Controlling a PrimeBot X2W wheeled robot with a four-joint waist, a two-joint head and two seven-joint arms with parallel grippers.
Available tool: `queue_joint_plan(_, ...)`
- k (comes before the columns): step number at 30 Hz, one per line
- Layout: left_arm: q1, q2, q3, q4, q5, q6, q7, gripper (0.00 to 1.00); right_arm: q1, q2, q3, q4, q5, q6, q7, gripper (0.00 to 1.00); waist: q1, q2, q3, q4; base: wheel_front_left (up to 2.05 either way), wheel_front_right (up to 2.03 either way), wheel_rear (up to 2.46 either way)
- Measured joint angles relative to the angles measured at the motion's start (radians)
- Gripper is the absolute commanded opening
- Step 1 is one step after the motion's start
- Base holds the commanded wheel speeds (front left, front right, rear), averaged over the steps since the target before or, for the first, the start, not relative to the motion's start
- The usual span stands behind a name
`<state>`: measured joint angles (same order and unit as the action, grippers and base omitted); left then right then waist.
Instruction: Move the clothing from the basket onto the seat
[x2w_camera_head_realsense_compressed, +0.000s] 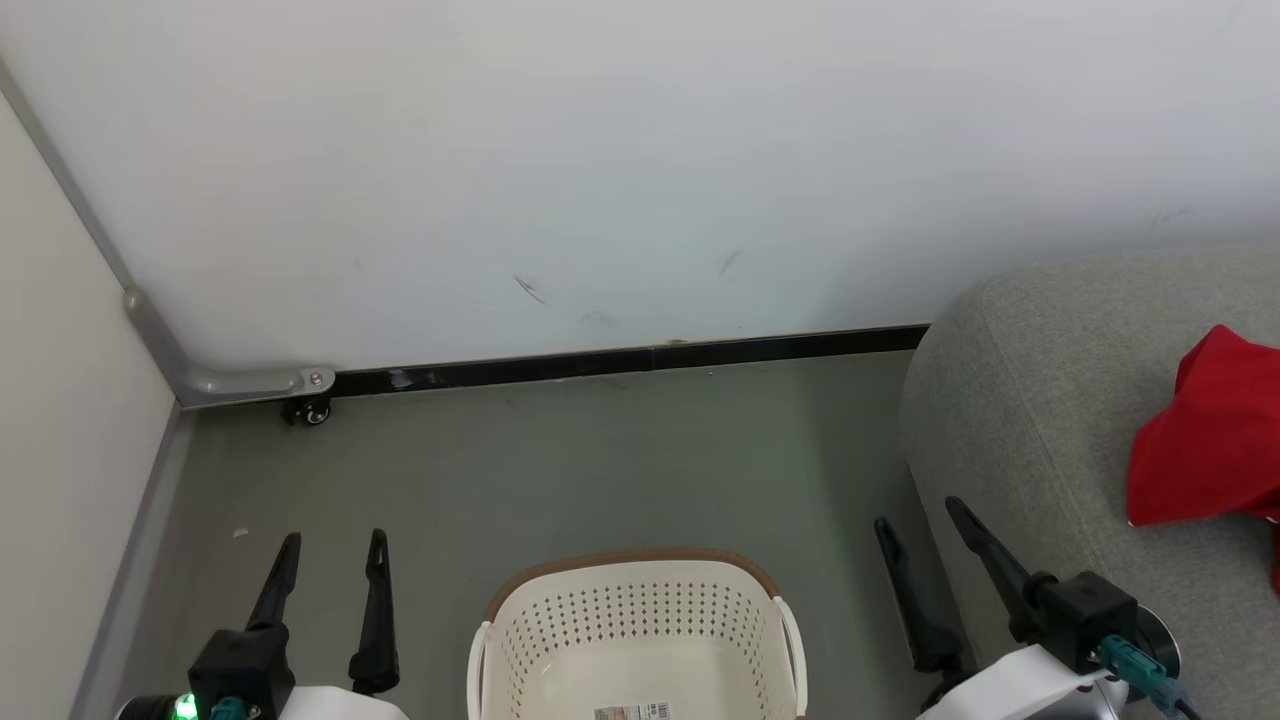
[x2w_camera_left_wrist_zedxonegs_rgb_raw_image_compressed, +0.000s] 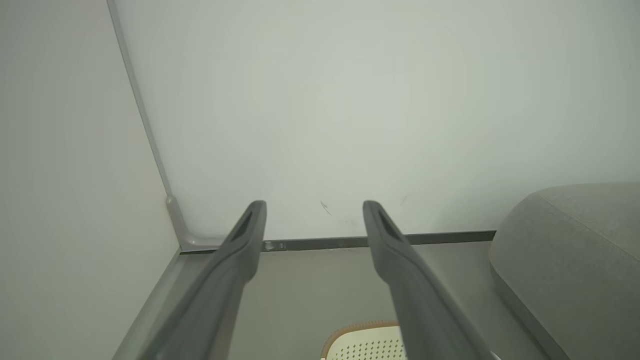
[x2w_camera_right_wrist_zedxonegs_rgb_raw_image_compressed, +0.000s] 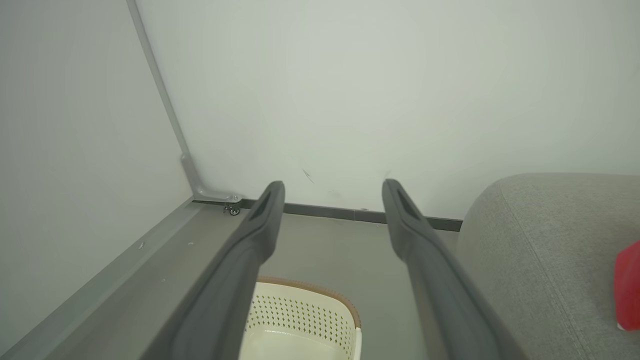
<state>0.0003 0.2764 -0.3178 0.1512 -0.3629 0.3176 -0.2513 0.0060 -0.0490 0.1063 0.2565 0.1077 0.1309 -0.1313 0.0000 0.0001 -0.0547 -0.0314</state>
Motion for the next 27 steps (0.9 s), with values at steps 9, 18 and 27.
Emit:
queue_joint_plan(9, 0.000, -0.001, -0.001, 0.011, 0.007, 0.000, 0.000, 1.00, 0.019, 0.000, 0.000, -0.026, 0.000, 0.000, 0.010, 1.00, 0.0000, 0.0000, 0.003, 0.003, 0.00, 0.00, 0.00)
queue_joint_plan(18, 0.000, -0.002, -0.001, 0.021, 0.015, 0.000, 0.000, 0.98, 0.020, 0.000, 0.001, -0.039, 0.001, 0.000, 0.019, 1.00, 0.0000, 0.0000, 0.005, 0.006, 0.00, 0.00, 0.00)
queue_joint_plan(27, 0.029, -0.036, -0.019, 0.079, 0.013, -0.001, 0.003, 0.00, 0.061, 0.001, 0.003, 0.012, 0.001, 0.000, 0.026, 0.00, 0.0000, 0.0000, 0.006, 0.006, 0.00, 0.00, 0.00)
